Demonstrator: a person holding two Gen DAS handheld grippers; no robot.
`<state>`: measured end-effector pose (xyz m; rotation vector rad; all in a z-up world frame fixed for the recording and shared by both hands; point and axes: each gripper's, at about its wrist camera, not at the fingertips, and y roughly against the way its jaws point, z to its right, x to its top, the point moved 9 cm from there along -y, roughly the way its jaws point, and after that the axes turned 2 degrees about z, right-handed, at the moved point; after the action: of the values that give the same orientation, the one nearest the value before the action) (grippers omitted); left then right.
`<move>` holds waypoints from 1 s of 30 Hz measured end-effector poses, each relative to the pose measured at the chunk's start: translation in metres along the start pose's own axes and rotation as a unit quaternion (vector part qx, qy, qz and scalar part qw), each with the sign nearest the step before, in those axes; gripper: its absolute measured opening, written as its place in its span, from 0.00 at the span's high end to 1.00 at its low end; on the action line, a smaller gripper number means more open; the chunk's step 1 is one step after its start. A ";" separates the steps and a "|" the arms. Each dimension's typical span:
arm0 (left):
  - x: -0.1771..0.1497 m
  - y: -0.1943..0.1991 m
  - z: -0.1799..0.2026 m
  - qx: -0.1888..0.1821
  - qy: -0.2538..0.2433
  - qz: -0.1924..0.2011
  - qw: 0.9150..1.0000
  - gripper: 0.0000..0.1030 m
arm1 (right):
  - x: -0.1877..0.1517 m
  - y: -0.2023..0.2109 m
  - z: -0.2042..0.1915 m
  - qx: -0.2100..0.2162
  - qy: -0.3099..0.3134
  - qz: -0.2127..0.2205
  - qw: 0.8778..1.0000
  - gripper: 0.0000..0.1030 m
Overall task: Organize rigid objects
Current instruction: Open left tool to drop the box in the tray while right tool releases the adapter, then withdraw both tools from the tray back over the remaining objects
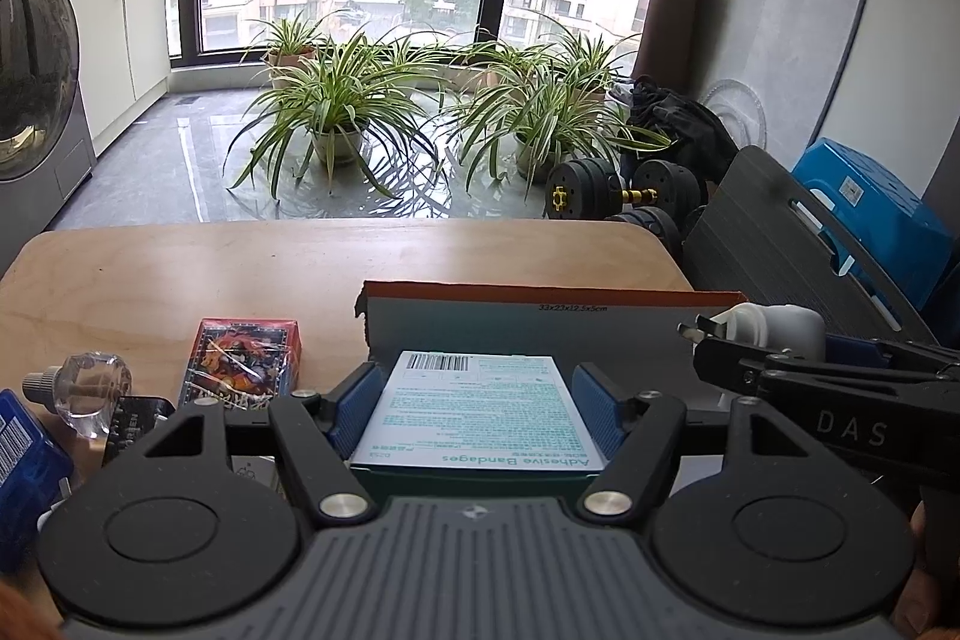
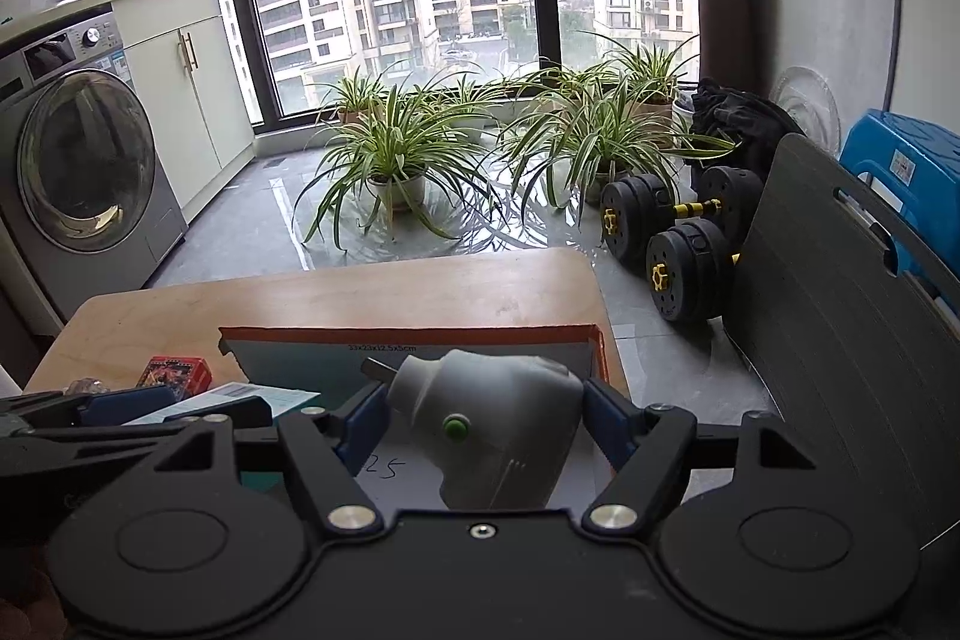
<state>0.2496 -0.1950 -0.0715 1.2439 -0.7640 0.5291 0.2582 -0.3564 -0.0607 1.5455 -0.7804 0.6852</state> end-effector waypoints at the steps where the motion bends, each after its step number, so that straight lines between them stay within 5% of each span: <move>1: 0.000 -0.001 0.000 -0.001 0.001 -0.001 1.000 0.30 | 0.002 0.002 -0.001 0.005 -0.001 0.005 1.000 0.17; 11: -0.002 -0.011 0.011 -0.013 0.001 -0.004 1.000 0.34 | 0.020 0.018 0.006 0.000 -0.016 0.042 0.999 0.16; 14: -0.001 -0.010 0.016 -0.024 0.000 -0.005 1.000 0.18 | 0.022 0.022 0.007 0.003 -0.019 0.049 0.999 0.15; 30: -0.006 0.051 0.001 0.023 -0.013 -0.010 1.000 0.00 | 0.006 0.061 0.000 -0.008 -0.017 0.043 0.999 0.04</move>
<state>0.2085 -0.1824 -0.0440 1.3014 -0.7635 0.5168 0.2129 -0.3610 -0.0197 1.5192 -0.8799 0.7152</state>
